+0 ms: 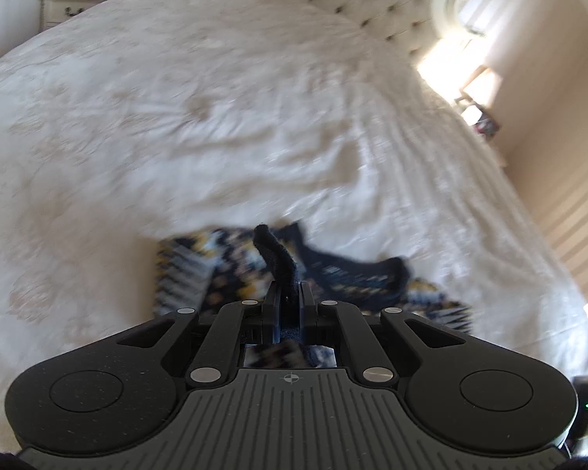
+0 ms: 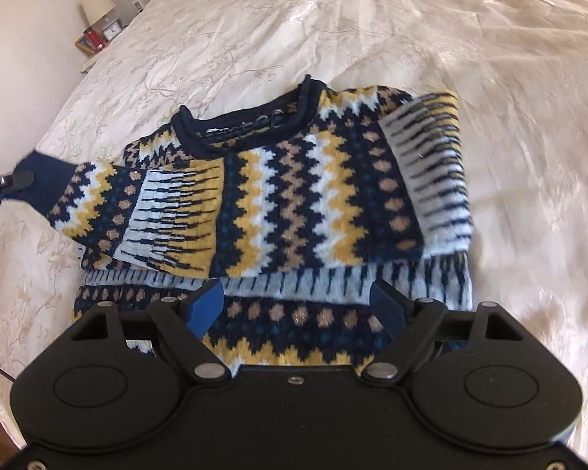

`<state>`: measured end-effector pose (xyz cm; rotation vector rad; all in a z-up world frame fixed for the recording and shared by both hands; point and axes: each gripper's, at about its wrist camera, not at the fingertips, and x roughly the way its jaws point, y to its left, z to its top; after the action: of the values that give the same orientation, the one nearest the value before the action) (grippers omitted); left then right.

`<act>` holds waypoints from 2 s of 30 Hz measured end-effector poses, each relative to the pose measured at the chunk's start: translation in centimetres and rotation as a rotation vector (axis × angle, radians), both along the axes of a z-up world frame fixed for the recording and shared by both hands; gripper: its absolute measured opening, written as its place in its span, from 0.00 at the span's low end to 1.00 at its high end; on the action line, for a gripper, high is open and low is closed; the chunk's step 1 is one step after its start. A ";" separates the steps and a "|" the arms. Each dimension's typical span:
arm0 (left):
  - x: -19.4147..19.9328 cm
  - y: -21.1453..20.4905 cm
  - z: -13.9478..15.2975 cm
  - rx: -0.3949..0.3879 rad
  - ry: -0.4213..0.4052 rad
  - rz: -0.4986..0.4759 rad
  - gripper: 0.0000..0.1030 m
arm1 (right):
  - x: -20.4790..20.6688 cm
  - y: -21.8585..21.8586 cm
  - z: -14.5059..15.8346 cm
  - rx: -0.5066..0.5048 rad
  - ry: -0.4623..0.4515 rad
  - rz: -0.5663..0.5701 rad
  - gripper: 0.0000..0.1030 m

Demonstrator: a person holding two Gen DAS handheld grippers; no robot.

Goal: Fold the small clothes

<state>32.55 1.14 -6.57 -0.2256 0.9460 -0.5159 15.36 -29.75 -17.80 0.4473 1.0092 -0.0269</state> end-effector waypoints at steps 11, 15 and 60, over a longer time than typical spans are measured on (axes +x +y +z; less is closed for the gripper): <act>2.4 -13.1 11.8 -0.326 -0.085 -0.265 0.07 | -0.9 2.5 -0.8 0.016 -0.037 0.052 0.81; 1.3 -18.6 16.9 -0.430 -0.136 -0.411 0.07 | -0.3 2.9 -0.7 -0.006 -0.080 0.049 0.82; -1.2 -5.6 -6.7 0.143 0.180 -0.118 0.08 | 8.4 -5.0 -2.0 -0.371 0.029 -0.023 0.17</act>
<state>31.36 -4.48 -13.29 -0.0879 1.1722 -0.5400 23.75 -34.70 -19.79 0.1194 1.0014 -0.2374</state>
